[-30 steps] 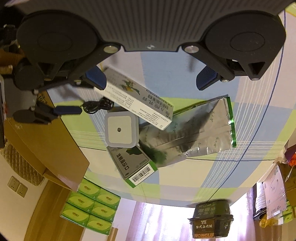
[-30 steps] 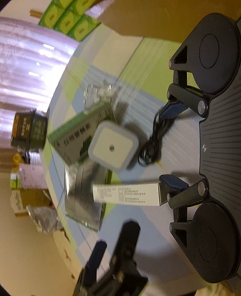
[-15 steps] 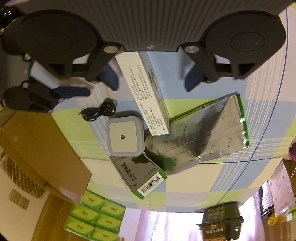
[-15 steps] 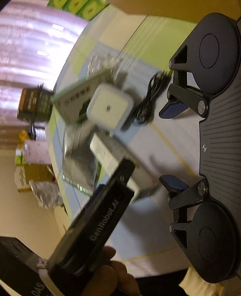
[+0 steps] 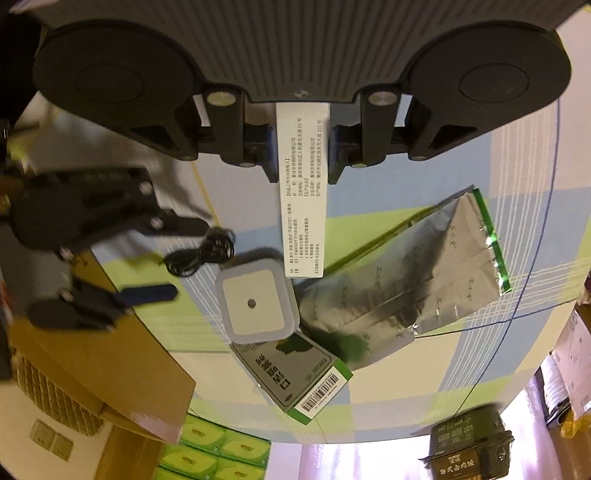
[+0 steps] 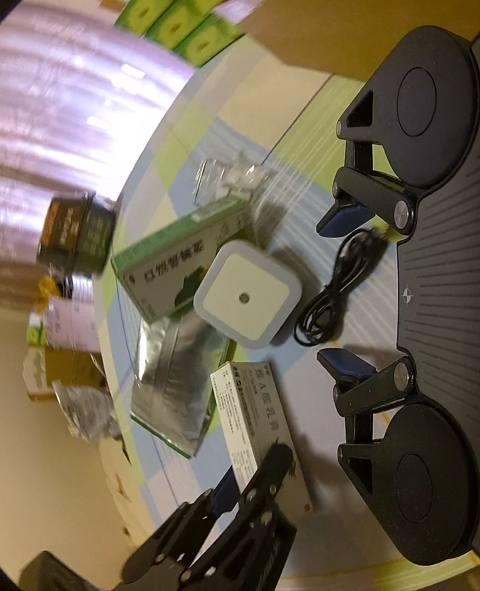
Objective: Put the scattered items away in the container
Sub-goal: 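Grasp the slim white box with the left tool while the right tool grasps the black cable, then carry the slim white box and black cable toward the cardboard box with both tools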
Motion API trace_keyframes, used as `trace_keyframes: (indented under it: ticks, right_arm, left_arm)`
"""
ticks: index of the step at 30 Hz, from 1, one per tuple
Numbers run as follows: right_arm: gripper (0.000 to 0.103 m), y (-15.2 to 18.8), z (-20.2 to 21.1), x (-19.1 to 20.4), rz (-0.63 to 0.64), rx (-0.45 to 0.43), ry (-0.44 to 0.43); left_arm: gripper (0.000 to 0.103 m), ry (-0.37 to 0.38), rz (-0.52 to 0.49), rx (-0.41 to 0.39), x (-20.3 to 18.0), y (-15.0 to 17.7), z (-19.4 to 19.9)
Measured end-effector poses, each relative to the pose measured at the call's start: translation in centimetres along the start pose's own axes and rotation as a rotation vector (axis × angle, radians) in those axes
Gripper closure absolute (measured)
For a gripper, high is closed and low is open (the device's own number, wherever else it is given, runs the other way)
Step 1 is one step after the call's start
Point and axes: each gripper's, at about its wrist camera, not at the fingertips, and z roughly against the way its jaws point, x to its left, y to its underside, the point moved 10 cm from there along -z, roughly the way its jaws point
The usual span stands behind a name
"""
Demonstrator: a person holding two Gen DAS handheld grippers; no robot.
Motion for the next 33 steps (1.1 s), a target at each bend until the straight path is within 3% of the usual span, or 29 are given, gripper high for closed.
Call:
trace_keyframes:
  ticks: [2,3,6,10,14,20,33]
  right_arm:
    - [0.031,0.2,-0.7,0.4,0.027,0.014,-0.018]
    - [0.048,0.4,-0.8,0.6,0.034,0.021,-0.027]
    - [0.056,0.9,-0.7,0.9,0.013,0.036,-0.033]
    - [0.085,1.4,0.7,0.8,-0.107,0.067,-0.039]
    - [0.084,2.2,2.2,1.5,-0.223,0.084,-0.091]
    - [0.084,2.2,3.1,2.5,-0.165,0.056,-0.077]
    - [0.084,2.0,0.8,2.4,-0.167,0.025,-0.066]
  left_arm:
    - [0.082,-0.007,-0.021,0.004,0.0,0.3,0.3]
    - [0.082,-0.008,-0.031,0.005,0.0,0.4,0.4]
    - [0.082,-0.009,-0.048,0.008,0.0,0.8,0.6]
    - [0.081,-0.005,-0.041,0.004,0.1,0.9,0.8]
    - [0.067,-0.003,-0.033,-0.011,0.0,0.7,1.3]
    - [0.058,-0.004,-0.041,-0.019,0.0,0.2,1.5]
    - [0.053,0.014,-0.064,0.016,-0.5,0.5,0.1]
